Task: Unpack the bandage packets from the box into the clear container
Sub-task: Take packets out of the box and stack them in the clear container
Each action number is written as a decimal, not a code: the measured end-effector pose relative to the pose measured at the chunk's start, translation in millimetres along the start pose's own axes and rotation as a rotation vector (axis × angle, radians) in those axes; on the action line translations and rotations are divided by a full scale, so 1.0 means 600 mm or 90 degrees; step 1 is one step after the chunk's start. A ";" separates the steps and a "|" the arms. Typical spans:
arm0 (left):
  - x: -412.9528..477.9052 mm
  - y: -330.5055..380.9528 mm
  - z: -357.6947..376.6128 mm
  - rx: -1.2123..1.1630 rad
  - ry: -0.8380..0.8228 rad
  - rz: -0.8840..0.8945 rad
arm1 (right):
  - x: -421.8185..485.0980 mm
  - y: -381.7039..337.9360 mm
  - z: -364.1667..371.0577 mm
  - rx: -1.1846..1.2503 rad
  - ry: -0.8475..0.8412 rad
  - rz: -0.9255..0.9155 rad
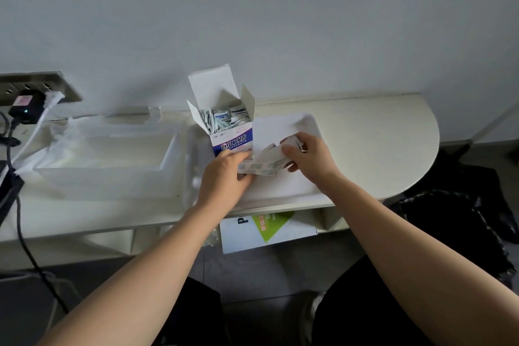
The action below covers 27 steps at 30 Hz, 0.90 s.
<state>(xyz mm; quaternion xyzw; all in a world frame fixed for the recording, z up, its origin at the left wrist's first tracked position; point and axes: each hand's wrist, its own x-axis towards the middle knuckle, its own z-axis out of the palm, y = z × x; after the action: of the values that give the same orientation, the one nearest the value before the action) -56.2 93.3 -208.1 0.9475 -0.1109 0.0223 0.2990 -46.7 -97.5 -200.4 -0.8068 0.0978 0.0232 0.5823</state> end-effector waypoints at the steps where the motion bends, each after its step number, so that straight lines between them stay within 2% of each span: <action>1: 0.001 -0.002 0.000 -0.004 0.004 -0.005 | 0.001 0.000 0.000 -0.004 0.010 -0.002; 4: 0.003 -0.011 -0.001 -0.013 0.013 -0.023 | 0.005 0.003 -0.001 -0.020 0.043 -0.008; 11: 0.000 -0.026 -0.004 -0.008 0.016 -0.054 | 0.015 0.022 -0.002 -0.231 0.107 -0.069; 14: 0.002 -0.033 -0.005 -0.011 0.016 -0.077 | 0.020 0.026 0.000 -0.359 0.138 -0.172; 16: 0.003 -0.038 -0.006 -0.019 0.019 -0.095 | 0.018 0.027 0.000 -0.445 0.108 -0.239; 19: 0.006 -0.044 -0.002 -0.043 0.024 -0.097 | 0.019 0.035 0.006 -0.538 -0.024 -0.226; 23: 0.010 -0.036 0.000 -0.073 0.019 -0.100 | 0.023 0.039 0.007 -0.475 -0.008 -0.218; 27: 0.016 -0.022 -0.004 -0.091 0.033 -0.104 | 0.014 0.028 0.000 -0.417 -0.050 -0.183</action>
<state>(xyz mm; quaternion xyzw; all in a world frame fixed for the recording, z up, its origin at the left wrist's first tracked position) -43.5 103.2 -212.7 0.9287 -0.0270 0.0143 0.3696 -41.6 -103.5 -217.6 -0.9546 -0.0514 0.0022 0.2933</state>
